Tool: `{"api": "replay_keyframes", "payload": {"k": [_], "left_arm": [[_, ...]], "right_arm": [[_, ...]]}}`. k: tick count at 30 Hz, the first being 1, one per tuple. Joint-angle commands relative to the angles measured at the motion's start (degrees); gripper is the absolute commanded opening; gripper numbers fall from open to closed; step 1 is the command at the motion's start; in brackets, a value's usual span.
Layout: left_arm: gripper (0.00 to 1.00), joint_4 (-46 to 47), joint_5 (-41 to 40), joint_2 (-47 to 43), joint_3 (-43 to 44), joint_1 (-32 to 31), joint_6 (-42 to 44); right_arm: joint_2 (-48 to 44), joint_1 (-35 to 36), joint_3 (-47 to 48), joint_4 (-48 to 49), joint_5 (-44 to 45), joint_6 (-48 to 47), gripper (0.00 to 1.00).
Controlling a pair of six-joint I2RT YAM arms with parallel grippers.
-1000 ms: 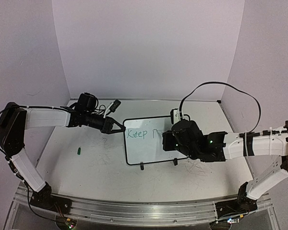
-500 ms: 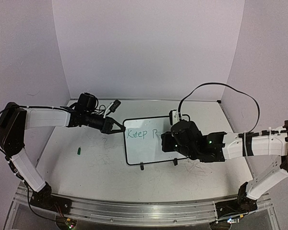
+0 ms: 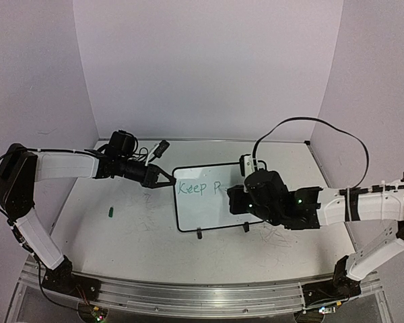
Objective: Write a sentence on the whiteboard
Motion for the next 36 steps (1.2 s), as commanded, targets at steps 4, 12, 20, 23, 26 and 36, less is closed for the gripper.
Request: {"api": "replay_keyframes", "payload": {"k": [4, 12, 20, 23, 26, 36], "left_arm": [[0.00, -1.41, 0.77, -2.09, 0.88, -0.23, 0.17], [0.00, -1.37, 0.67, -2.28, 0.88, -0.23, 0.12], [0.00, -1.40, 1.06, -2.24, 0.92, -0.28, 0.12], [0.00, -1.43, 0.98, -2.30, 0.88, -0.31, 0.12], [0.00, -1.40, 0.85, -2.44, 0.89, -0.30, 0.12], [0.00, -1.39, 1.08, -2.09, 1.01, -0.32, 0.12]], "right_arm": [[-2.61, -1.45, -0.25, 2.06, 2.14, -1.19, 0.00], [-0.88, -1.66, 0.83, 2.94, 1.36, -2.34, 0.00], [-0.24, -1.71, 1.45, 3.01, 1.91, -2.43, 0.00], [0.55, -1.78, 2.01, 3.03, 1.94, -2.72, 0.00], [0.98, -1.93, 2.11, 3.01, 2.02, -2.54, 0.00], [0.48, -2.01, 2.00, 2.64, 3.17, -2.77, 0.00]]}}
